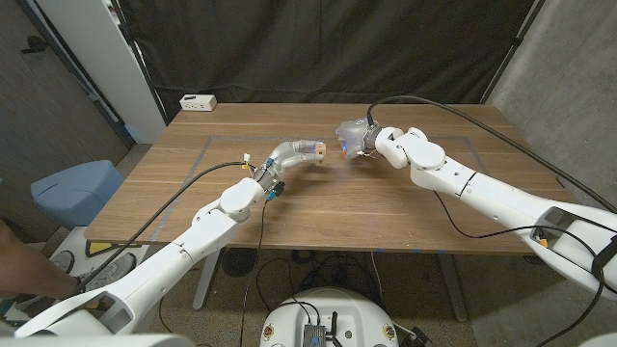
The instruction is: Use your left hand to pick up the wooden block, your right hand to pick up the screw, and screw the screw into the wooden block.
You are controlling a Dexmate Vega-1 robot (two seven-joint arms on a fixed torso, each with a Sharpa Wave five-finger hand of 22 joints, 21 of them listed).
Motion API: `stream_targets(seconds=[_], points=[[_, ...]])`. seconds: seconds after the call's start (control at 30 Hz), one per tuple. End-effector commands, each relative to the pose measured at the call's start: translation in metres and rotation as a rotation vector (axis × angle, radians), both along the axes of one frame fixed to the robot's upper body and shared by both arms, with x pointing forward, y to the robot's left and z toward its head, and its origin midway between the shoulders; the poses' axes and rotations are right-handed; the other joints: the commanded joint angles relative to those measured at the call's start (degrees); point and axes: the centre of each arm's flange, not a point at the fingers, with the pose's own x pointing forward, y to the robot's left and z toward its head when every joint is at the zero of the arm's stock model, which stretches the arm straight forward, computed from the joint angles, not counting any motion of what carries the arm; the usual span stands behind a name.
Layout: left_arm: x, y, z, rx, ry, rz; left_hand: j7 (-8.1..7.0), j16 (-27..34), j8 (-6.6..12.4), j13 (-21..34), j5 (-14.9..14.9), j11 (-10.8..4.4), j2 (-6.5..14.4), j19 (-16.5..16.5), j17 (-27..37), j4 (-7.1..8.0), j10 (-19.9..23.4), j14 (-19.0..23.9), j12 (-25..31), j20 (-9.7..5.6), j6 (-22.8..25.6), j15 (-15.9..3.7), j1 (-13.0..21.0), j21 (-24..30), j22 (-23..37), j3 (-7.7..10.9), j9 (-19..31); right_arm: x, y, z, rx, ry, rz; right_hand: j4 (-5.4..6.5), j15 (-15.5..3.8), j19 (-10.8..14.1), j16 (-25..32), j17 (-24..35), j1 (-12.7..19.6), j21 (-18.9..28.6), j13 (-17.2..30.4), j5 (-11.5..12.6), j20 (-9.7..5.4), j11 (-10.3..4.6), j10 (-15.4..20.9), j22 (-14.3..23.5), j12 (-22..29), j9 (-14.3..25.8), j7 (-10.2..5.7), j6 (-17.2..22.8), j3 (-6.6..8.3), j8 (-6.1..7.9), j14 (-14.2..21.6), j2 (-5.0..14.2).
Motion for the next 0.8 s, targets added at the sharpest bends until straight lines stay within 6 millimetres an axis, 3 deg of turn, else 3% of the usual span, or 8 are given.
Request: stream_targets(seconds=[0.03, 0.8], points=[[0.004, -0.001, 0.004, -0.008, -0.01, -0.003, -0.4, 0.39, 0.41, 5.06, 0.38, -0.04, 1.54, -0.1, 0.11, 0.29, 0.6, 0.04, 0.67, 0.1, 2.7, -6.63, -0.99, 0.31, 0.23, -0.03, 0.44, -0.007, -0.011, 0.014, 0.083, -0.001, -0.003, 0.06, -1.82, 0.77, 0.18, 0.11, 0.4, 0.05, 0.09, 0.13, -1.71, 0.17, 0.68, 0.1, 0.22, 0.32, 0.3, 0.11, 0.44, 0.43, 0.58, -0.16], [0.009, -0.016, 0.012, 0.027, -0.053, -0.016, -0.38, 0.41, 0.39, 5.14, 0.4, -0.03, 1.66, -0.06, 0.11, 0.3, 0.68, 0.05, 0.57, 0.12, 2.79, -6.67, -1.05, 0.34, 0.23, -0.13, 0.45, -0.023, -0.03, 0.034, 0.279, 0.007, -0.012, 0.14, -1.6, 1.3, 0.08, 0.2, 0.08, -0.12, 0.1, 0.25, -1.69, 0.97, 1.35, 0.1, 0.05, 1.01, 1.01, -0.2, 0.64, 1.47, 1.25, -0.19]])
